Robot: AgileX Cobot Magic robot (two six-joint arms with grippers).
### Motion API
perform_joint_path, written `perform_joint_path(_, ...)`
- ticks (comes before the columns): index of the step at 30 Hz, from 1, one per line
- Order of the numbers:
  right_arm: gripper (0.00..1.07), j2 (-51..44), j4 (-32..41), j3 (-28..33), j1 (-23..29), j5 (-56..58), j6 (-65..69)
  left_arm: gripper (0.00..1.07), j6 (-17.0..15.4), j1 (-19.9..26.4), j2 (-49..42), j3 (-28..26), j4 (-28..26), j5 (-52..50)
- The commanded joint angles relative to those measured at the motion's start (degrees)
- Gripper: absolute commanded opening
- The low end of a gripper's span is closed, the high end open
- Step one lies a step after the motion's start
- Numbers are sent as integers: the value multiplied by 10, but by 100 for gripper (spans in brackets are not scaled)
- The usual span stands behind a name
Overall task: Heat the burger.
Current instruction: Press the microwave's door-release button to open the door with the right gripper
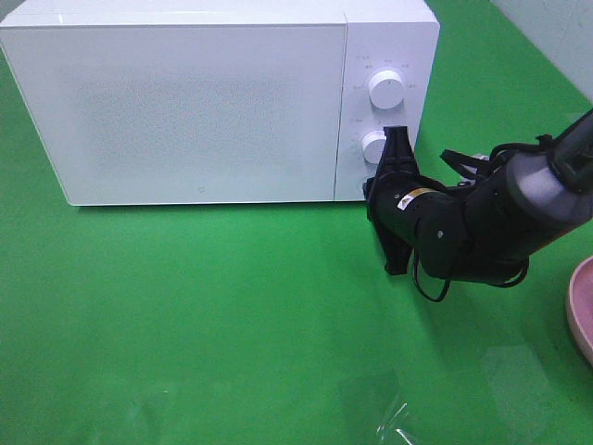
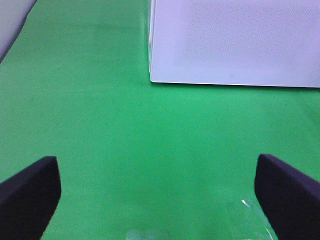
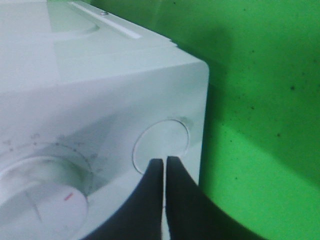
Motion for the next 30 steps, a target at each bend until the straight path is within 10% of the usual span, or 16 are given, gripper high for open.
perform_joint_path(1, 0, 0, 1, -10, -11, -2, 3, 97, 1, -3, -13, 1, -2, -2)
perform_joint_path(30, 0, 29, 4, -39, -17, -68, 18, 97, 1, -3, -13, 1, -2, -2)
